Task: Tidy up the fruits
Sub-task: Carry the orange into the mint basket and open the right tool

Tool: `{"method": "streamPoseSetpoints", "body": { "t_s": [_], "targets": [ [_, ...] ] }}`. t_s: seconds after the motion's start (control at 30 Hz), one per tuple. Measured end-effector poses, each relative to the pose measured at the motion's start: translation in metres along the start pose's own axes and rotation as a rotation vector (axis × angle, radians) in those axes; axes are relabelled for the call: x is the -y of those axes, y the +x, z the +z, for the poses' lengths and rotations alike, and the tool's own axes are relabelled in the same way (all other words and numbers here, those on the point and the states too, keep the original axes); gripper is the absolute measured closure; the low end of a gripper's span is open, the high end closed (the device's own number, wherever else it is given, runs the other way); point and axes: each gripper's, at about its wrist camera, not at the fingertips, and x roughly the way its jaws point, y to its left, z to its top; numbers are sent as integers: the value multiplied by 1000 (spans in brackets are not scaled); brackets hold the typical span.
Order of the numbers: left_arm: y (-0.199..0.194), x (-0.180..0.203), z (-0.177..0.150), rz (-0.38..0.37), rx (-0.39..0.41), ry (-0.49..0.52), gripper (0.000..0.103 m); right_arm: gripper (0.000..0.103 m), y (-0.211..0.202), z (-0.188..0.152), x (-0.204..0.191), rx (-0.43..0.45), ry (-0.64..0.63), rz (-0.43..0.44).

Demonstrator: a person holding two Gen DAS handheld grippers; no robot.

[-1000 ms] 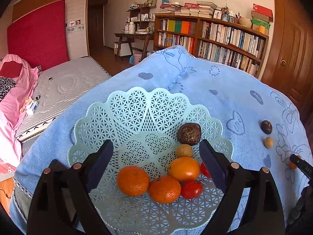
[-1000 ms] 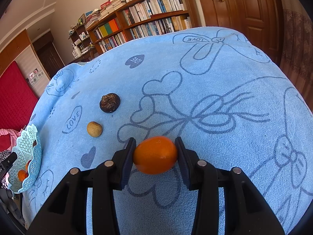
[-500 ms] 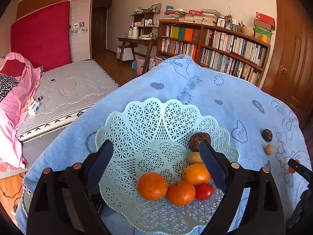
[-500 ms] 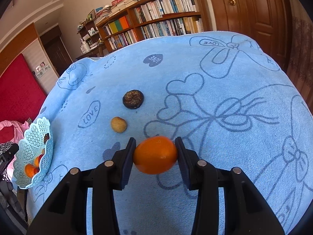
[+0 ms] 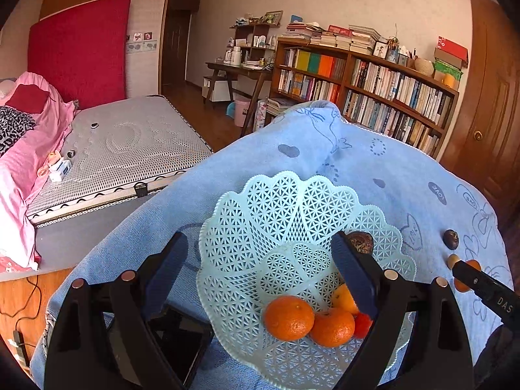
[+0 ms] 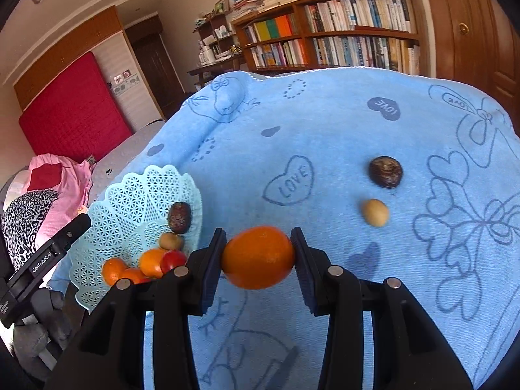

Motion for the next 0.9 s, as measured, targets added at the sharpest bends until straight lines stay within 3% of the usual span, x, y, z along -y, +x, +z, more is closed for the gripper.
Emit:
{"method": "streamPoseSetpoints", "body": {
  "t_s": [0.23,0.57,0.9],
  "targets": [
    [-3,-10,3,11,19,-13,12,61,23,8,-57,-18,-68,66],
    [0,-27,6,33,23,-51,11,60,46,7,-106,-63,-127,180],
    [7,-26,4,35,8,-51,11,56,41,9,-83,-37,-70,153]
  ]
}}
